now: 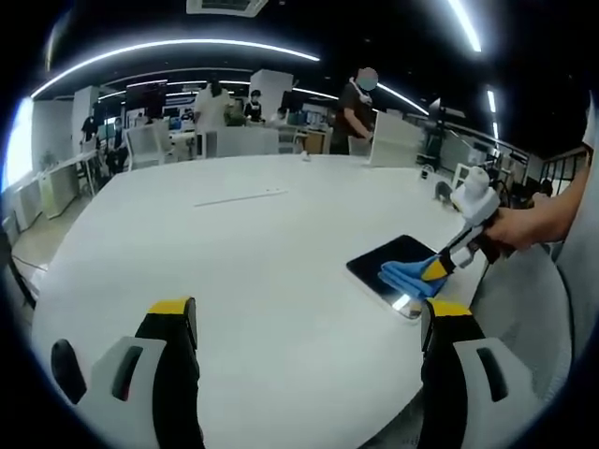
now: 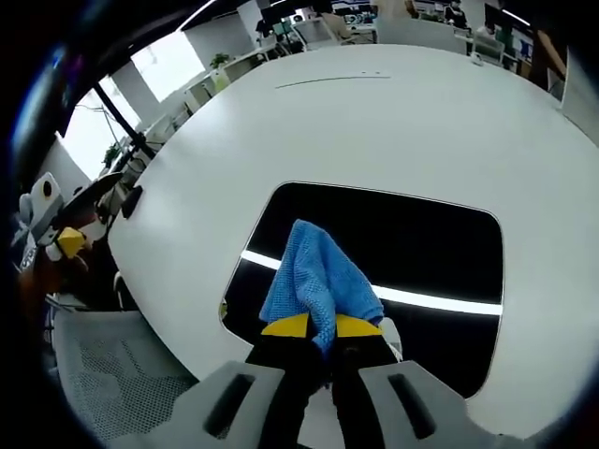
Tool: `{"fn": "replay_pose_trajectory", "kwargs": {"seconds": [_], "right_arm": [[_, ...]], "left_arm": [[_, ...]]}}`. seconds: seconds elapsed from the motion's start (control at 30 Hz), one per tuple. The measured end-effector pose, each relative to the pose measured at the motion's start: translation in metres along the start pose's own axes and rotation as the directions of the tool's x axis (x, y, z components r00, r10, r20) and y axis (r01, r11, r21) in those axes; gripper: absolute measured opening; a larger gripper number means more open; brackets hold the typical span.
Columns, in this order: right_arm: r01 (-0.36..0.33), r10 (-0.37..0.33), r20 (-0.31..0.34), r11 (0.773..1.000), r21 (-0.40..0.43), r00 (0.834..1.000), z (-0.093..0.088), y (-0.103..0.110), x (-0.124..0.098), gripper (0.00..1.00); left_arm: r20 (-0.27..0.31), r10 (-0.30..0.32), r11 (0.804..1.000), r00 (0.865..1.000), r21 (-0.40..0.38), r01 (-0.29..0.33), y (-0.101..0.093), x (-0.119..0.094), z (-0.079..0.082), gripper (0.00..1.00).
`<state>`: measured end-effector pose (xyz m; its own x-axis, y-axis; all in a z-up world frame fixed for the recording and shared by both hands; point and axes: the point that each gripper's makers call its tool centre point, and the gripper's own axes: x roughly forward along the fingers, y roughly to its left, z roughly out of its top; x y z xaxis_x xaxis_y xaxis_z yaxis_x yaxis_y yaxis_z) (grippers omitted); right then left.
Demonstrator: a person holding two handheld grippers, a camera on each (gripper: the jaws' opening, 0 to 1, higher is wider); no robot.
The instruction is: Wipe the mirror surface with the cleaning cloth until all visible marks leave the cleaned area.
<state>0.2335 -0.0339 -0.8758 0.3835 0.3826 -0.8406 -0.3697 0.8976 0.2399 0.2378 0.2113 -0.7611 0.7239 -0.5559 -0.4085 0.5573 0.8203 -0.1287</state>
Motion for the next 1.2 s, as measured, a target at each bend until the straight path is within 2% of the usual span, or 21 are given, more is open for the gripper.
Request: {"fn": "replay_pose_trajectory", "kwargs": {"seconds": [0.83,1.2], "right_arm": [[0.016,-0.016,-0.003,1.0,0.023,1.0,-0.004,-0.02,-0.008,0.02],[0.015,-0.015,-0.011,1.0,0.012,1.0,-0.004,-0.019,-0.008,0.02]], "left_arm": [[-0.004,-0.002,1.0,1.0,0.007,0.002,0.001,0.002,0.002,0.99],[-0.006,-0.005,1.0,1.0,0.006,0.006,-0.001,0.004,0.001,0.99]]}}
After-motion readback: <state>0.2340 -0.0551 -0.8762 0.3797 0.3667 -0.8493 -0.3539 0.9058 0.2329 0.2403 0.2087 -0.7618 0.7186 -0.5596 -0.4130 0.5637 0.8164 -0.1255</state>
